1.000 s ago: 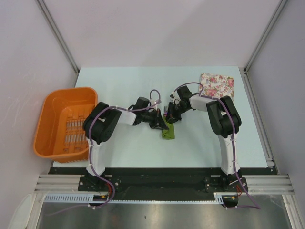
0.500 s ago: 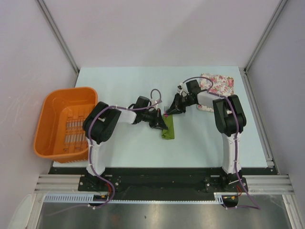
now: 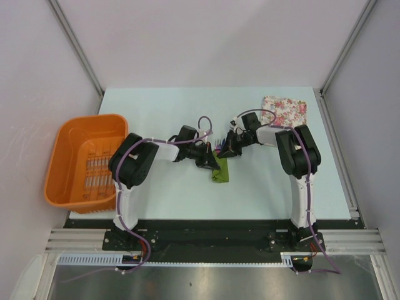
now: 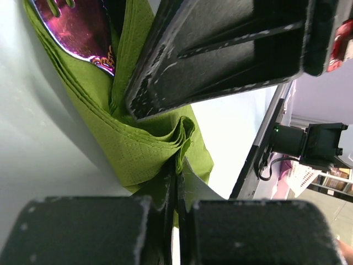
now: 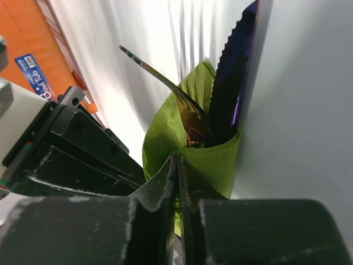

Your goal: Place the utensils on the paper napkin and roll it up

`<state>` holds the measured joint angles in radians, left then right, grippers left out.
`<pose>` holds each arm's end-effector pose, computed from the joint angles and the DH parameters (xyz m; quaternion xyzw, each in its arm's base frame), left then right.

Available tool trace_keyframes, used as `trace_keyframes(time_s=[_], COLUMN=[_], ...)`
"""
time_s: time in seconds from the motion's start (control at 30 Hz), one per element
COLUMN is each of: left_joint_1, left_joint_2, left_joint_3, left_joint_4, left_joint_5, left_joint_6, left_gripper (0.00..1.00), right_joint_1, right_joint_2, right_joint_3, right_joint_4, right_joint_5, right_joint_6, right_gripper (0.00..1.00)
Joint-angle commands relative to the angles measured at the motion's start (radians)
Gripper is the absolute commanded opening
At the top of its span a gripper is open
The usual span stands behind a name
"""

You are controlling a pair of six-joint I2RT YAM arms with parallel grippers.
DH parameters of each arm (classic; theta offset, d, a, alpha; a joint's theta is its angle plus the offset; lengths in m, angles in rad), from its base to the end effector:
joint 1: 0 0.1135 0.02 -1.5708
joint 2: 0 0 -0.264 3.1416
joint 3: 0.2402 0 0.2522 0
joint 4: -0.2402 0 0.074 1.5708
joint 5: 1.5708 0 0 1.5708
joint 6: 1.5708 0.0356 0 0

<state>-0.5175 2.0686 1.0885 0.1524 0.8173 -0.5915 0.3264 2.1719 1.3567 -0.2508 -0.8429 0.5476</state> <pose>0.3338 -0.2199 0.1030 0.1125 0.8598 -0.4902 0.0883 0.3971 0.1625 0.1086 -0.0040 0.8895 0.4553 0.0388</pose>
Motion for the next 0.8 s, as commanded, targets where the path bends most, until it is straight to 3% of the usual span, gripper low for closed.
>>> trace_keyframes(time_s=[0.0,0.4,0.77], left_joint_1=[0.013,-0.041,-0.072], left_joint_2=[-0.002,-0.088,0.015], left_joint_3=[0.008,0.037,0.056], left_joint_4=[-0.044,0.068,0.082], left_joint_5=[-0.078,-0.029,-0.064], left_joint_6=[0.082,-0.042,-0.056], left_gripper=[0.0,0.0,0.0], right_joint_1=[0.005,-0.004,-0.001], right_joint_2=[0.041,0.088,0.077], right_joint_3=[-0.018,-0.048,-0.065], right_joint_4=[0.041,0.085,0.091], right_joint_5=[0.039,0.07,0.067], right_joint_6=[-0.029,-0.029,-0.028], right_gripper=[0.07,0.0,0.0])
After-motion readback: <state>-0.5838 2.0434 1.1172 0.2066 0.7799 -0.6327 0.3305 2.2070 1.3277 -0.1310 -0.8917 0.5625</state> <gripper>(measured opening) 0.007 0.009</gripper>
